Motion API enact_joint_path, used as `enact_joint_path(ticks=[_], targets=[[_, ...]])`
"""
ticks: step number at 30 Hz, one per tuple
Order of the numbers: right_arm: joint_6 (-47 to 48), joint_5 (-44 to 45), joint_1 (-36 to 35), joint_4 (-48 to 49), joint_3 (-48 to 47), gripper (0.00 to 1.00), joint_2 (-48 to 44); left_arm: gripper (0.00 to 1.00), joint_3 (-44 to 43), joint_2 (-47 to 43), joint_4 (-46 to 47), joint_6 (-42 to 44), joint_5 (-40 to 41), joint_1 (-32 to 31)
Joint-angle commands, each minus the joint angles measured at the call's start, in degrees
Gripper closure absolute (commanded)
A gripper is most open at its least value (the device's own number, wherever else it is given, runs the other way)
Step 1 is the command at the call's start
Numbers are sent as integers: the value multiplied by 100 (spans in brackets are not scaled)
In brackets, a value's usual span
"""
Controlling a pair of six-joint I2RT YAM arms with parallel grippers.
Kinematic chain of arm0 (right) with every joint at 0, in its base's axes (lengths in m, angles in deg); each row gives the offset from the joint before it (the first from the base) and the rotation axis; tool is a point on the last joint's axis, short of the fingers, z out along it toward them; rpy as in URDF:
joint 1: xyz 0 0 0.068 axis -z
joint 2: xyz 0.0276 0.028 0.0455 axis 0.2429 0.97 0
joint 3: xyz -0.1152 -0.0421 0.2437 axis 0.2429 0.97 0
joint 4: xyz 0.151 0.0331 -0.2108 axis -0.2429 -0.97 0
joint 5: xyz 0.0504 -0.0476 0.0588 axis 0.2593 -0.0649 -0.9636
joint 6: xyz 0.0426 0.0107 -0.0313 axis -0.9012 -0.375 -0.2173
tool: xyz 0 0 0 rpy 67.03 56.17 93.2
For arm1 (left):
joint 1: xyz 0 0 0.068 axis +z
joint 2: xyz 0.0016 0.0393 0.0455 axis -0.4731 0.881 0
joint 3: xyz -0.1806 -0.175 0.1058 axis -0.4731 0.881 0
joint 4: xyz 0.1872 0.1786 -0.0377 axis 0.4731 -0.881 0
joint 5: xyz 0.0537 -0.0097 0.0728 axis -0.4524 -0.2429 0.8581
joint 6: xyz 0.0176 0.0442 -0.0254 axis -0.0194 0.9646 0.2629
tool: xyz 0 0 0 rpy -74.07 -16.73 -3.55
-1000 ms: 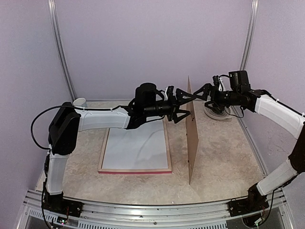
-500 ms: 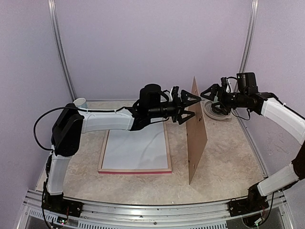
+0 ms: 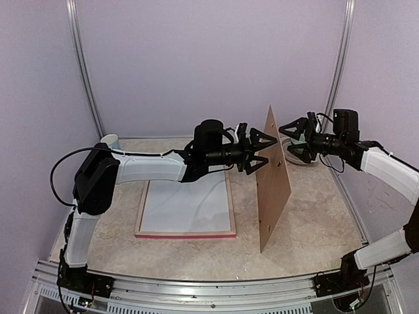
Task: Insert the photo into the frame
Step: Turn over the backboard, then pick up the backboard from the center of the board.
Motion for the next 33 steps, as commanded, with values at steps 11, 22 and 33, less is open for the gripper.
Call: enact_joint_path(ticks=[11,22,33], targets=[[-50,-76,31,-127,-195,1,-255,1,190,316,417,-190,-216,-5],[834,534,26,-1766,-512,23,-337,1,505,34,200,124,-30,131],[1510,612,4,-2746,-572,71,-153,1,525,46,198,141,-28,149]])
